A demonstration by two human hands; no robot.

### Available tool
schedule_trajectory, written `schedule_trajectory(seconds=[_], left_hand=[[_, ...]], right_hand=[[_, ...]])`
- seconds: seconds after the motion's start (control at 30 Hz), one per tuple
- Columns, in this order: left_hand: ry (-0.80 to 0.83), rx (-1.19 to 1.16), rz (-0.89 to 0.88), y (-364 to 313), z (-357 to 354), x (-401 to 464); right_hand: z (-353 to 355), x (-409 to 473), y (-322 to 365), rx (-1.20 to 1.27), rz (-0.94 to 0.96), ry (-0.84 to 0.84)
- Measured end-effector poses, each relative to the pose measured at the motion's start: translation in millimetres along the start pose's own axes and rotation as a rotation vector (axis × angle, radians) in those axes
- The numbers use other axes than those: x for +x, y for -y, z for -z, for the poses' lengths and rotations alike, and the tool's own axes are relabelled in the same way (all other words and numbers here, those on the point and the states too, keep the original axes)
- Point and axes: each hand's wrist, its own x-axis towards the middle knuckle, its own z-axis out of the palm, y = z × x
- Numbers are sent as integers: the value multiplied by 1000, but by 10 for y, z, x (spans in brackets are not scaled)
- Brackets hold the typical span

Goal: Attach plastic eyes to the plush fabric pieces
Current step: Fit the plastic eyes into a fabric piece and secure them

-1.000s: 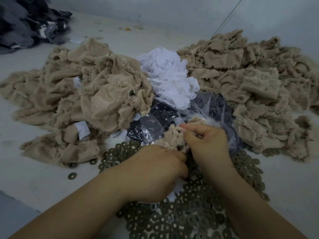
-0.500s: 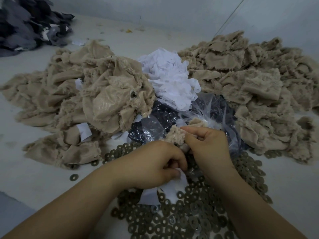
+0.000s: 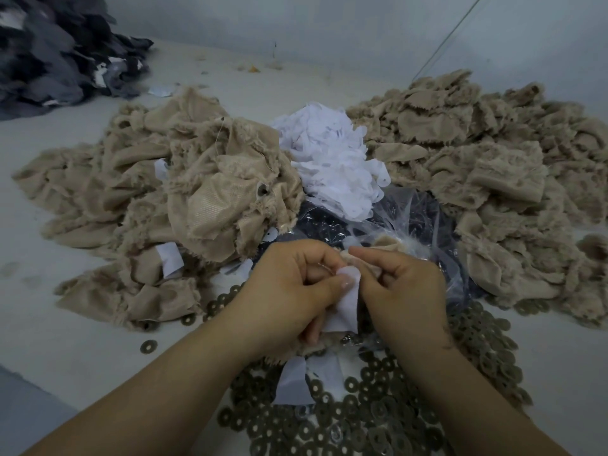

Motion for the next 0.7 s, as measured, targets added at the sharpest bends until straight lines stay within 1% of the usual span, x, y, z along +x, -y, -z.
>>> schedule_trajectory(seconds=[0.1,0.17,0.27,0.37,0.5,0.63,0.7], left_hand=[[-111,3,-60,-17,-68,8],[-167,6,-66,-9,-115,20],[-263,-33,-48,36,-159,35],[-324,-67,-36,67,-171,45],[-345,-87,-26,82,-171,56],[-366,-123,-15,110,-178,63],[-371,-143,-4,123,-178,63]], right_hand=[[-4,-24,12,-57,141,-15],[-11,-38,24,-110,219,-33],[-20,-36,9,-129,245,-79],[-20,-34,16,-45,167,-52],[2,-38,49,37,130,-3],[32,-26,66,210,12,62],[32,-27,85,235,-1,71]])
